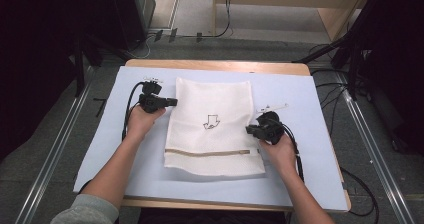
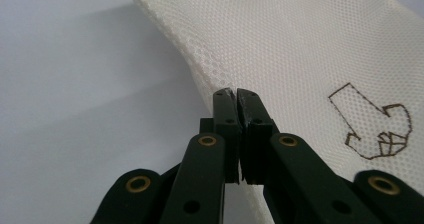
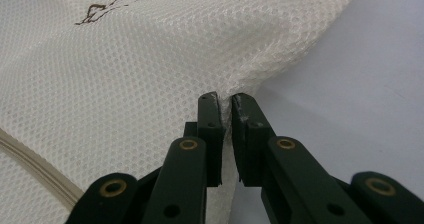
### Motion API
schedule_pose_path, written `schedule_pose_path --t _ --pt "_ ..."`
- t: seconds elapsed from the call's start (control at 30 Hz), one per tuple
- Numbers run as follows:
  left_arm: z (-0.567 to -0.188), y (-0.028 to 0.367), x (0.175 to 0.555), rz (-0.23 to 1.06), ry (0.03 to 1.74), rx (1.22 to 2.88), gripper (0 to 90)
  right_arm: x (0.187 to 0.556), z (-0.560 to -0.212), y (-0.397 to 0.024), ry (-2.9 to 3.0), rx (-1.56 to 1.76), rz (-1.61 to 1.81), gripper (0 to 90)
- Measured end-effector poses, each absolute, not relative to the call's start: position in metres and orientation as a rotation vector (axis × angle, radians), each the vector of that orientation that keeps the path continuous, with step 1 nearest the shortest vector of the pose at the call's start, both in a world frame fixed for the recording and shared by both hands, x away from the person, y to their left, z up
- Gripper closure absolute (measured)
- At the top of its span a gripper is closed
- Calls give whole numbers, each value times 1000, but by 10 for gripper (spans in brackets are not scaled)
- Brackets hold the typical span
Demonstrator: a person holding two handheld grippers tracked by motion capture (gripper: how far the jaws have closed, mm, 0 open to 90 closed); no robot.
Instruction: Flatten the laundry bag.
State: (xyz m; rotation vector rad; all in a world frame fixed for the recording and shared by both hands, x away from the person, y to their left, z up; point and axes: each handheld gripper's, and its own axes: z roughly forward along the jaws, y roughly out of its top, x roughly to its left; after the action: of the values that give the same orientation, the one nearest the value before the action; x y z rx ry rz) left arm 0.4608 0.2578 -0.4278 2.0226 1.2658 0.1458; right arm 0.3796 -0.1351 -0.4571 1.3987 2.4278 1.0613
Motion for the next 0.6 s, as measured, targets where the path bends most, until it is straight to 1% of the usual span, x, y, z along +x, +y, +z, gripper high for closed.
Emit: schedule_pose_path --t 0.1,0.23,0.4,0.5,0.6 --pt "-429 261 464 152 1279 2006 888 380 -458 -133 2426 1404 1078 847" --pt "-434 261 466 152 1286 2023 884 380 -460 -128 2442 1372 1045 840" --pt "-438 265 466 126 1305 2016 870 382 -464 -130 2449 1391 1041 827" --pt "-438 267 466 121 1307 2016 849 383 -465 -131 2451 1389 1040 825" --pt "-437 267 465 118 1298 2016 806 382 -464 -131 2453 1394 1046 791"
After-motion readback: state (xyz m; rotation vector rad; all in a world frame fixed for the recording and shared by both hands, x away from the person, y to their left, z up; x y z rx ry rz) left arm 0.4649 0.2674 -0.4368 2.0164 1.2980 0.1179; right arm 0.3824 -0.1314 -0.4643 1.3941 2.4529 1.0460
